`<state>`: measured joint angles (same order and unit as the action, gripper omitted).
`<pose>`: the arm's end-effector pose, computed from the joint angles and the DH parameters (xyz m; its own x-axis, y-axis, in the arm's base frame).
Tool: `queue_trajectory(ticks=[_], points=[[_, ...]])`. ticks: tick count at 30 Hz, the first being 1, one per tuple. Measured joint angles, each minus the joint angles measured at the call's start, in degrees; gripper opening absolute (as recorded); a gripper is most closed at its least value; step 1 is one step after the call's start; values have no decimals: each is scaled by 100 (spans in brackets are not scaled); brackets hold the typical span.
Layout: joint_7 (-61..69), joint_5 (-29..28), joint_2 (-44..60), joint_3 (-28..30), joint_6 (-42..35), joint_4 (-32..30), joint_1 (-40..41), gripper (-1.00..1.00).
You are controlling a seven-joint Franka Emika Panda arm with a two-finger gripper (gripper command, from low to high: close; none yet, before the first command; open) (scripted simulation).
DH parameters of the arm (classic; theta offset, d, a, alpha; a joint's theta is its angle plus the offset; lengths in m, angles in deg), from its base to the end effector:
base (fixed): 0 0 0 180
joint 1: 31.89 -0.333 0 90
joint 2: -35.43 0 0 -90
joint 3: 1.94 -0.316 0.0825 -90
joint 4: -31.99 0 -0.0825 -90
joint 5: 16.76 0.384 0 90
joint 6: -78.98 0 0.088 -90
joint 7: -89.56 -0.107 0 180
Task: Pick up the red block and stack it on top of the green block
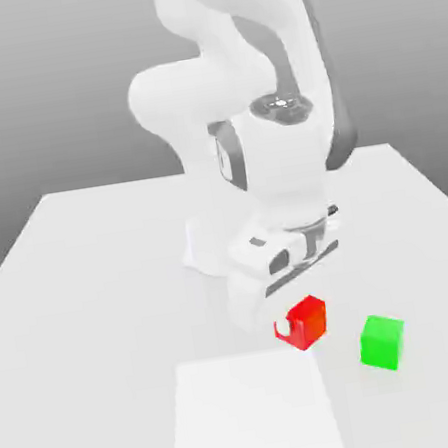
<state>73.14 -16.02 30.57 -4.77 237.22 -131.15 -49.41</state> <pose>0.3399 0.1249 0.2216 0.9984 0.0564 -0.0009 0.0564 -0.9984 -0.0004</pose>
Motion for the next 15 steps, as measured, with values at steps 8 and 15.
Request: queue_trajectory(ticks=[8,15], points=[[247,-181,695,-459,269,421,-607,-100],[138,-336,1054,-385,606,439,-627,100]])
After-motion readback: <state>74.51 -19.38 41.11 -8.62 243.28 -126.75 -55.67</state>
